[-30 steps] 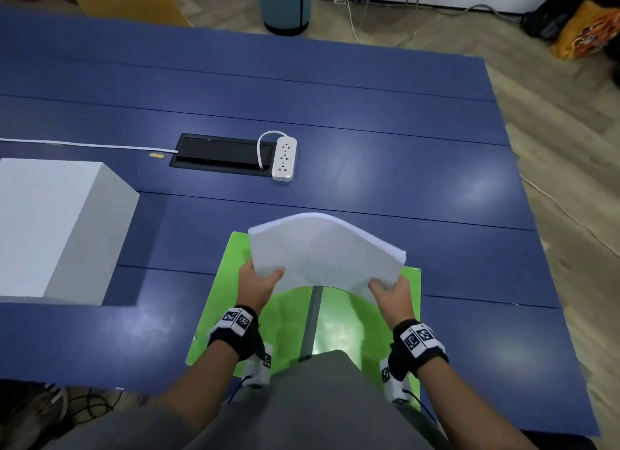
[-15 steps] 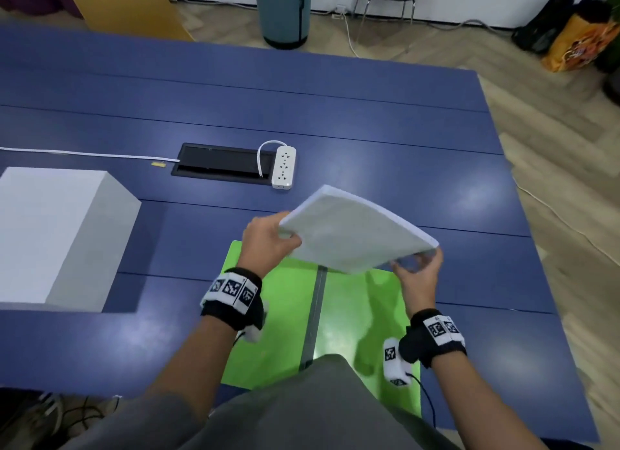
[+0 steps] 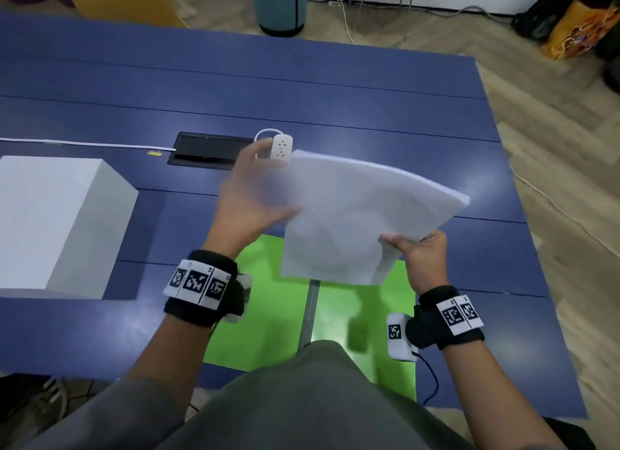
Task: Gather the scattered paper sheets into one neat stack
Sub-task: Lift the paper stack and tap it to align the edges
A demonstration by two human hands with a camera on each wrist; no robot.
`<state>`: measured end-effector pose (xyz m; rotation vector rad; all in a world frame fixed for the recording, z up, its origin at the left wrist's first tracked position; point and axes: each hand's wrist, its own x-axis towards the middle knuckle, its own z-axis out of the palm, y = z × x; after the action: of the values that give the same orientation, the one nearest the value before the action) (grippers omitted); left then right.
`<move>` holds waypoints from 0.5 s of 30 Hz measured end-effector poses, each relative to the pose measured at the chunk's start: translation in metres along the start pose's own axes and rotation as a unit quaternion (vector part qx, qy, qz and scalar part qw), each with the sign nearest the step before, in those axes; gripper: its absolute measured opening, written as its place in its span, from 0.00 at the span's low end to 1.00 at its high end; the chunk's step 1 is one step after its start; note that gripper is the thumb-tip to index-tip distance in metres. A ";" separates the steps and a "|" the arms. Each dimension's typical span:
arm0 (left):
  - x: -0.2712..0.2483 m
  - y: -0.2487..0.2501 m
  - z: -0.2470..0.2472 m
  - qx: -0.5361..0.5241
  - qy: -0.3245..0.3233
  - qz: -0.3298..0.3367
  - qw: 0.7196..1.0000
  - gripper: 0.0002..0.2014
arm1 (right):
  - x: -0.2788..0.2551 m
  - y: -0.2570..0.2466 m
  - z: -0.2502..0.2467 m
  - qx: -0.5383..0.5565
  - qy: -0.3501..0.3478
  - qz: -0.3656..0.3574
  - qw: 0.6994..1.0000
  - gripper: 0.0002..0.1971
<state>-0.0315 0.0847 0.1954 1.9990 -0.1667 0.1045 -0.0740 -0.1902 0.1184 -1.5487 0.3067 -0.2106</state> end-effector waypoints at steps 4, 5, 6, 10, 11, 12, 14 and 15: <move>-0.023 -0.004 0.037 -0.161 -0.013 -0.117 0.980 0.31 | -0.013 -0.012 0.019 0.018 -0.003 -0.019 1.000 0.11; -0.026 -0.005 0.046 -0.171 0.040 -0.130 0.976 0.24 | -0.016 -0.015 0.024 0.022 0.004 -0.032 0.999 0.11; -0.029 -0.005 0.053 -0.179 0.093 -0.134 0.970 0.18 | -0.019 -0.019 0.028 0.023 0.011 -0.043 0.999 0.11; -0.040 -0.016 0.069 -0.244 0.200 -0.149 0.937 0.13 | -0.034 -0.011 0.035 0.013 -0.006 -0.042 0.999 0.10; -0.045 -0.024 0.071 -0.243 0.191 -0.158 0.938 0.14 | -0.037 -0.004 0.033 0.000 -0.012 -0.029 1.000 0.10; -0.049 -0.036 0.071 -0.233 0.171 -0.172 0.942 0.16 | -0.040 0.005 0.031 -0.016 -0.018 -0.012 1.000 0.09; -0.057 -0.059 0.071 -0.204 0.108 -0.201 0.952 0.22 | -0.043 0.022 0.025 -0.055 -0.031 0.024 0.998 0.10; -0.060 -0.067 0.071 -0.187 0.074 -0.208 0.957 0.24 | -0.043 0.029 0.022 -0.069 -0.028 0.036 0.997 0.10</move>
<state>-0.0794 0.0525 0.0969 1.6015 0.3126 -0.0457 -0.1093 -0.1554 0.0924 -1.6744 0.3375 -0.0907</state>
